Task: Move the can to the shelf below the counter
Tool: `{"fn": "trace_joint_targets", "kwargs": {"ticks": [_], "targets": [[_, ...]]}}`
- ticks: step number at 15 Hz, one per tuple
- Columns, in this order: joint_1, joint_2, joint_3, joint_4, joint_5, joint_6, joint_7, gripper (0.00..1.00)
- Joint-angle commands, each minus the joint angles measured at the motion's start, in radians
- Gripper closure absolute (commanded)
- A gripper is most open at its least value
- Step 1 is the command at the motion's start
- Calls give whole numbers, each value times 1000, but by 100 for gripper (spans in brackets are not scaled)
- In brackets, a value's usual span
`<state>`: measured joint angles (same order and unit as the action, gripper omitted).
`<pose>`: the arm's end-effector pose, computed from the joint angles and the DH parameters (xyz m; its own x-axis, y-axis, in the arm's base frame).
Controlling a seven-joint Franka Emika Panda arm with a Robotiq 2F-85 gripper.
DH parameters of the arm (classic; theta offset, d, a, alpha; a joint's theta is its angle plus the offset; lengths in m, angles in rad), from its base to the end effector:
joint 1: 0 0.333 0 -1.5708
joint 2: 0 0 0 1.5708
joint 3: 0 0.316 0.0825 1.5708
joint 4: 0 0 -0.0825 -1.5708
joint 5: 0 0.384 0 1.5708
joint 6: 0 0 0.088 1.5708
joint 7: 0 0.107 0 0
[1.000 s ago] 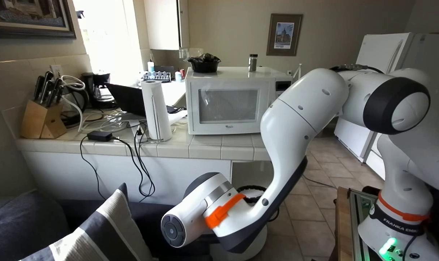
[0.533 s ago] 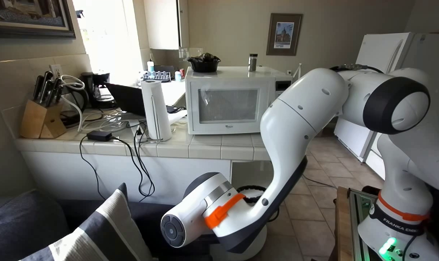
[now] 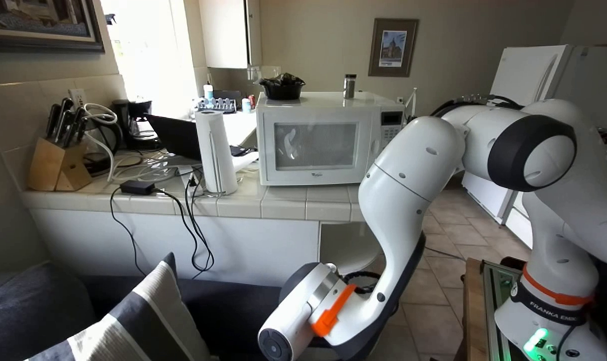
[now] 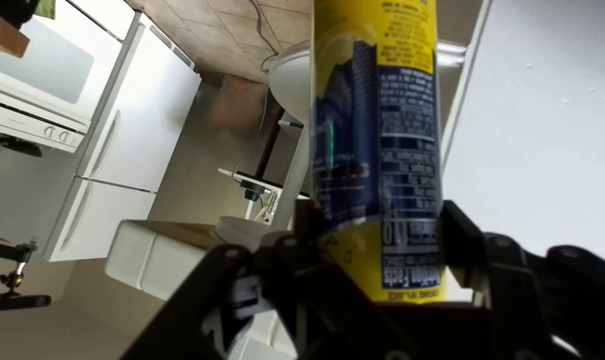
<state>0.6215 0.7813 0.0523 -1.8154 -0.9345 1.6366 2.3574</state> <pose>0.4784 0.2784 0.0990 0.3749 -0.3286 0.8669 -0.9206 -0.2417 0.3065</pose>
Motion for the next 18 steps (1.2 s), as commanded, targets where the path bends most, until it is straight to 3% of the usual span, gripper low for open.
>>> {"fn": "trace_joint_targets", "kwargs": {"ticks": [1, 7, 8, 9, 11, 18], "targets": [[-48, 35, 15, -89, -47, 49, 188, 62], [-163, 70, 0, -162, -112, 129, 406, 62], [-181, 64, 1, -174, -138, 144, 413, 62], [-150, 54, -54, -179, -138, 184, 386, 62], [-211, 54, -34, -172, -211, 162, 397, 62], [-296, 66, -36, -167, -423, 141, 377, 62]]}}
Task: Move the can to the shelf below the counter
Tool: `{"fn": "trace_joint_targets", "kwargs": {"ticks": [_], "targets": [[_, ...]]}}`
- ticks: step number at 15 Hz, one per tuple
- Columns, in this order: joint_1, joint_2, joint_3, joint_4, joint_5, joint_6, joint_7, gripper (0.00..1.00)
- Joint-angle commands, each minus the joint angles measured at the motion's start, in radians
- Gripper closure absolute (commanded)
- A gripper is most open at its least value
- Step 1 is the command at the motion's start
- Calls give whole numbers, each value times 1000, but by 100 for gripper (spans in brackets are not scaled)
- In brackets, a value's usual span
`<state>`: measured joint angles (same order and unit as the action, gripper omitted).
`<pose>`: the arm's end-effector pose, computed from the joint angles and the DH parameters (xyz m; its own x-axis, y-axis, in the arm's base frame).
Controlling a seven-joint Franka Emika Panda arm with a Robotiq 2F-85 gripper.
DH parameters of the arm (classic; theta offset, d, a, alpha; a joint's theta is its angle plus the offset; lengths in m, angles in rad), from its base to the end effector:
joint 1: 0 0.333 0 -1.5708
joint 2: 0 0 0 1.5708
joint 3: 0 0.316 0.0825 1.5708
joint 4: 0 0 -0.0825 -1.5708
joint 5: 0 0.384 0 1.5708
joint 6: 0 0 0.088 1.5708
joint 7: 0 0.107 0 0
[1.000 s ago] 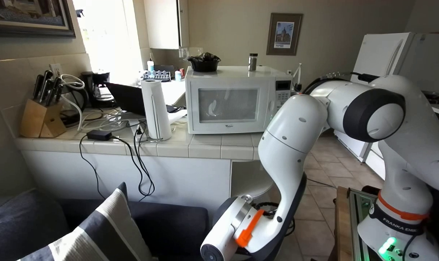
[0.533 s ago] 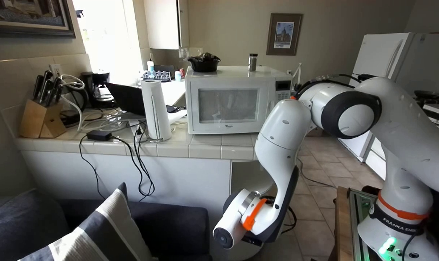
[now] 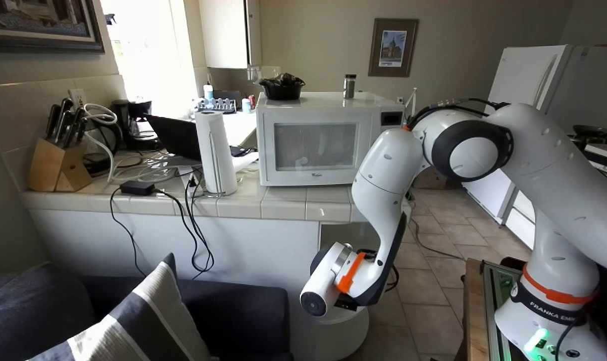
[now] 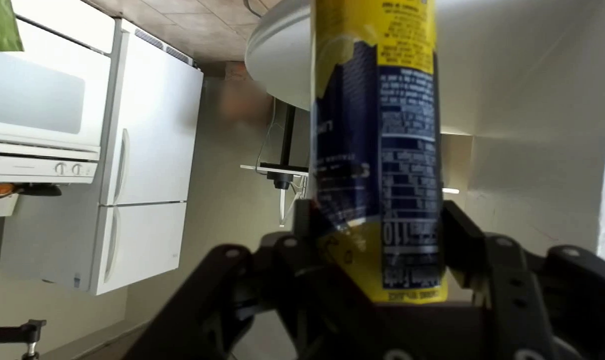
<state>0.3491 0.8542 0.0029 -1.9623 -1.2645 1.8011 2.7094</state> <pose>0.5010 0.0988 0.0282 0.1467 -0.2935 0.9446 -0.9811 -0.1650 0.1011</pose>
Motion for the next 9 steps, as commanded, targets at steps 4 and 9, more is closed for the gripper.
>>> {"fn": "trace_joint_targets", "kwargs": {"ticks": [4, 9], "targets": [[-56, -15, 23, -48, -199, -29, 44, 62], [-119, -7, 39, -72, -315, 2, 51, 62]]}}
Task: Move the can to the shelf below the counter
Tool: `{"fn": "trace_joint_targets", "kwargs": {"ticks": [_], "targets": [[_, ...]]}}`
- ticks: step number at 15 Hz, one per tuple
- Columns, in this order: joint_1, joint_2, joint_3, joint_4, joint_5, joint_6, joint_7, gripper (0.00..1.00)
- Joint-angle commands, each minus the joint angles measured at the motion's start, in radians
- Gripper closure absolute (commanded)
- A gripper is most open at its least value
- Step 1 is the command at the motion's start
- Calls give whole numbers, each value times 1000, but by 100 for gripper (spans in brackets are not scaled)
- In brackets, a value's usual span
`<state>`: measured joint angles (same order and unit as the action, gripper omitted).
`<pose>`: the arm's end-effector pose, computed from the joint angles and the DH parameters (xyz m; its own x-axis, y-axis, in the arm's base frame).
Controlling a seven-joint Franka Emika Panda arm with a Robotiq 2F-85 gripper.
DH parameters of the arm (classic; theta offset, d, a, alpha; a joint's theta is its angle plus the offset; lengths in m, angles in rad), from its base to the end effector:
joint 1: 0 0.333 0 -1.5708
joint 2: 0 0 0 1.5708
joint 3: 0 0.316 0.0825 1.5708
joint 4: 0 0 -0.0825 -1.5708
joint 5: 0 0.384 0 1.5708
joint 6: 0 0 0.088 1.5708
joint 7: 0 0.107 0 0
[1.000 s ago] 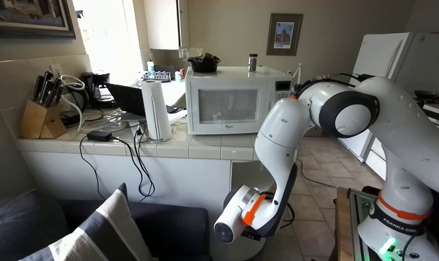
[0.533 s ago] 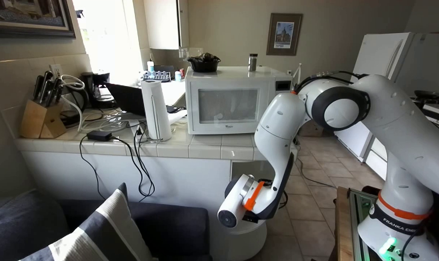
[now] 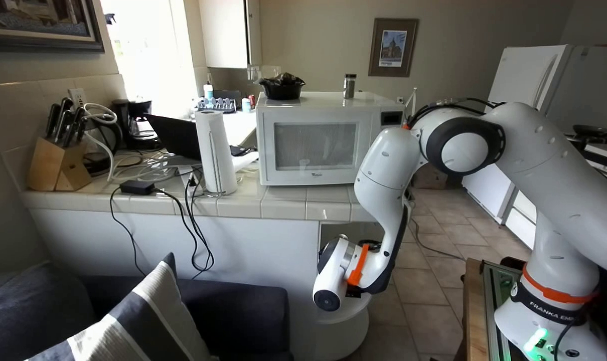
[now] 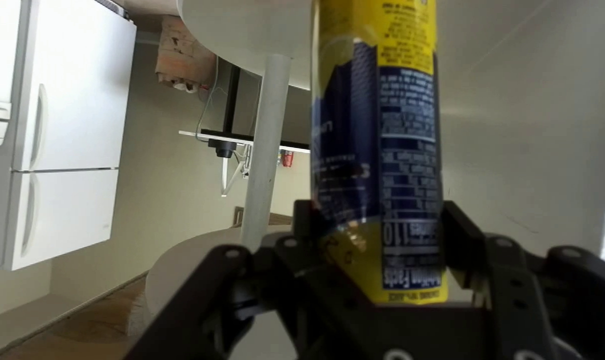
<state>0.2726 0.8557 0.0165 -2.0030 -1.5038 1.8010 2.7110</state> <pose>0.5067 0.0642 0.0239 0.2030 -0.1979 0.9590 -0.9407 -0.3113 0.1349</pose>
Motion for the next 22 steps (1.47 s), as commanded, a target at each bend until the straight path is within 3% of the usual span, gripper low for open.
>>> {"fn": "trace_joint_targets", "kwargs": {"ticks": [1, 12, 22], "targets": [[-56, -6, 31, -32, -90, 4, 49, 62], [-146, -8, 70, -2, -161, 37, 42, 62], [-175, 19, 98, 61, -118, 38, 29, 62]]}}
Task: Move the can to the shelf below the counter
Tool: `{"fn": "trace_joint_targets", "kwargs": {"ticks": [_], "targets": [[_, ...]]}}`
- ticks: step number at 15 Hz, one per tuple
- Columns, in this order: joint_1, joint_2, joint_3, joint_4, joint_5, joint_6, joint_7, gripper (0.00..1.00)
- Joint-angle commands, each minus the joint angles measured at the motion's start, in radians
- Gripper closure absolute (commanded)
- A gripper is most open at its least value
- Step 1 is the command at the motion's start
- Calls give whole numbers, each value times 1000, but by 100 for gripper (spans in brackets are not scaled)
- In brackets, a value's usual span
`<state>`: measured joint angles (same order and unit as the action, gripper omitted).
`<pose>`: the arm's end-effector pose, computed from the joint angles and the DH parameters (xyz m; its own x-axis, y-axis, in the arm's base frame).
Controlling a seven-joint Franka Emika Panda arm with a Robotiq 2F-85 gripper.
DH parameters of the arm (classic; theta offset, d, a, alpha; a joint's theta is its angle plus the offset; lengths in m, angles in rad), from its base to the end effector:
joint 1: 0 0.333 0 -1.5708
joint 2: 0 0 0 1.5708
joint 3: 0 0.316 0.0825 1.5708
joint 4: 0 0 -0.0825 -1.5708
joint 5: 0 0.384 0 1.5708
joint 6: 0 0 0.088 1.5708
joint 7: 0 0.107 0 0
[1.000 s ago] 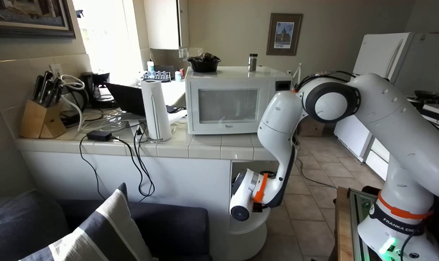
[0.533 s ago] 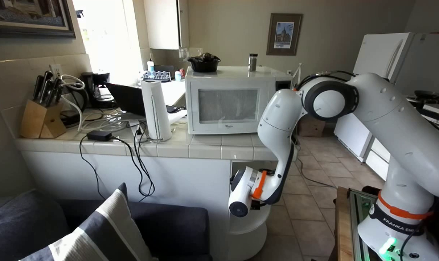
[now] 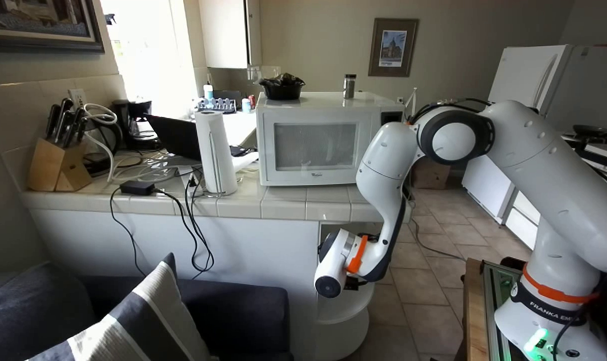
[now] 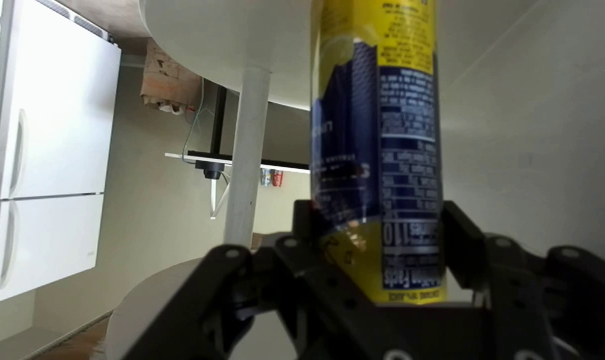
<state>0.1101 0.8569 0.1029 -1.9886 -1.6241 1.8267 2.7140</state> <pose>0.5234 0.0357 0.0243 0.1960 -0.2517 0.9478 -0.9371 -0.3328 0.1054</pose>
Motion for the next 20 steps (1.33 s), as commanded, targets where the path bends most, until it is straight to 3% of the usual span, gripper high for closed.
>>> {"fn": "trace_joint_targets", "kwargs": {"ticks": [1, 5, 6, 7, 8, 12, 20], "targets": [[-13, 24, 14, 52, 8, 13, 26, 62], [-15, 39, 20, 71, 29, 19, 25, 62], [-14, 43, 20, 76, 35, 21, 25, 58], [-13, 46, 20, 80, 41, 21, 25, 35], [-12, 49, 20, 83, 46, 22, 25, 25], [-7, 53, 15, 86, 67, 20, 25, 1], [0, 41, 18, 57, 58, 37, 26, 0]]}}
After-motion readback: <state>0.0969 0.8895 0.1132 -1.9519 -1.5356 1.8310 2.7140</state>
